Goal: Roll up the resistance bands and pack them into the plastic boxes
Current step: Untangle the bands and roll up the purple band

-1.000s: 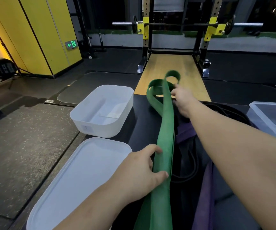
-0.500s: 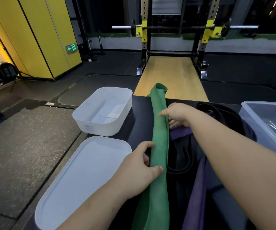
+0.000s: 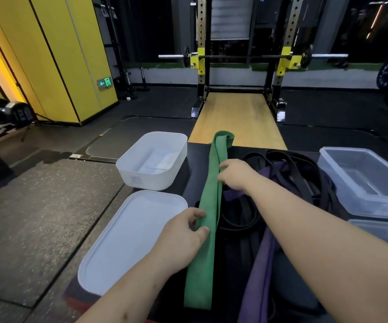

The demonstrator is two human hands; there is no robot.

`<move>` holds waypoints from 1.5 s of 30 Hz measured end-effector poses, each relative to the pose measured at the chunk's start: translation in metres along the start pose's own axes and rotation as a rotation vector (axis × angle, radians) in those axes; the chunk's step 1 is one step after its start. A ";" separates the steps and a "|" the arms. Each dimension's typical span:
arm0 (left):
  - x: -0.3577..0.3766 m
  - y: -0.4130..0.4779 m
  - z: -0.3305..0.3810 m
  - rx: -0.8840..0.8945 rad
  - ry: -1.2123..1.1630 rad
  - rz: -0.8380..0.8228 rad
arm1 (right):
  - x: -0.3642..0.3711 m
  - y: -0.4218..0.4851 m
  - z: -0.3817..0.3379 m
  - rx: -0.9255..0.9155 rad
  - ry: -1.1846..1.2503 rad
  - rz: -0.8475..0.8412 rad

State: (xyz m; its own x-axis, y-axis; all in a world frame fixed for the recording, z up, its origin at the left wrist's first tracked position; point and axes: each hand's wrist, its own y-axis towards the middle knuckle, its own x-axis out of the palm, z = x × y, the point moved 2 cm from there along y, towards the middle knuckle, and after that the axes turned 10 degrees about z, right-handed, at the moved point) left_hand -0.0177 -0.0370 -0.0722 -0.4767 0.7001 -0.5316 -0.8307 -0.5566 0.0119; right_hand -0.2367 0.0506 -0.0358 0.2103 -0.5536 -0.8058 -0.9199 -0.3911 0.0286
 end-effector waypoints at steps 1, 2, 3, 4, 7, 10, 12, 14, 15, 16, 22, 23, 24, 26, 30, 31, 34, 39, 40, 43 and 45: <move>-0.001 -0.002 0.000 0.005 0.012 0.008 | -0.002 -0.007 -0.002 -0.035 -0.048 -0.005; -0.001 -0.005 0.001 0.011 0.025 0.011 | -0.004 -0.014 -0.002 -0.062 -0.091 -0.001; -0.002 -0.007 0.002 0.019 0.031 0.014 | -0.006 -0.021 -0.001 -0.088 -0.122 0.006; -0.002 -0.010 0.004 0.030 0.030 0.021 | -0.007 -0.029 0.002 -0.110 -0.149 0.003; -0.004 -0.020 0.007 0.059 0.014 0.041 | -0.005 -0.051 0.017 -0.200 -0.267 -0.036; -0.004 -0.025 0.005 0.038 0.041 0.007 | -0.005 -0.072 0.031 -0.229 -0.494 -0.057; -0.006 -0.027 0.004 0.021 0.031 -0.002 | -0.008 -0.078 0.039 -0.209 -0.561 -0.020; -0.006 -0.028 0.004 0.021 0.019 -0.008 | -0.012 -0.084 0.049 -0.179 -0.583 -0.058; -0.007 -0.029 0.005 0.019 0.013 -0.010 | -0.016 -0.087 0.053 -0.164 -0.578 -0.060; -0.007 -0.030 0.005 0.011 0.002 -0.007 | -0.022 -0.089 0.054 -0.157 -0.567 -0.034; -0.005 -0.037 0.004 -0.051 -0.092 -0.044 | -0.062 -0.106 0.058 -0.121 -0.548 0.034; -0.003 -0.039 0.002 -0.064 -0.080 -0.074 | -0.057 -0.113 0.061 -0.113 -0.581 -0.048; -0.003 -0.041 0.002 -0.076 -0.076 -0.098 | -0.050 -0.123 0.062 -0.115 -0.590 -0.076; -0.003 -0.044 0.003 -0.097 -0.116 -0.114 | -0.038 -0.140 0.053 -0.215 -0.552 0.048; -0.005 -0.046 0.009 -0.119 -0.193 -0.096 | -0.004 -0.157 0.040 -0.350 -0.571 -0.032; -0.006 -0.047 0.011 -0.114 -0.220 -0.082 | 0.000 -0.157 0.041 -0.330 -0.562 -0.042; -0.009 -0.047 0.013 -0.108 -0.280 -0.030 | -0.015 -0.151 0.039 -0.315 -0.607 -0.002; -0.011 -0.049 0.009 -0.142 -0.272 0.003 | -0.064 -0.159 0.057 -0.312 -0.637 0.015; -0.010 -0.050 0.007 -0.124 -0.196 -0.015 | -0.066 -0.165 0.064 -0.335 -0.600 -0.006; -0.005 -0.052 0.002 -0.005 0.148 -0.072 | -0.053 -0.183 0.086 -0.313 -0.457 -0.100; -0.004 -0.053 0.005 0.108 0.390 -0.072 | -0.046 -0.192 0.096 -0.245 -0.308 -0.080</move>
State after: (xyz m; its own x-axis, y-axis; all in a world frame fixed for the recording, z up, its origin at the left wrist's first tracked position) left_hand 0.0266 -0.0077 -0.0662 -0.2887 0.5015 -0.8155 -0.8934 -0.4474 0.0411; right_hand -0.1010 0.2217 -0.0607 0.1345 -0.2824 -0.9498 -0.7906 -0.6084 0.0689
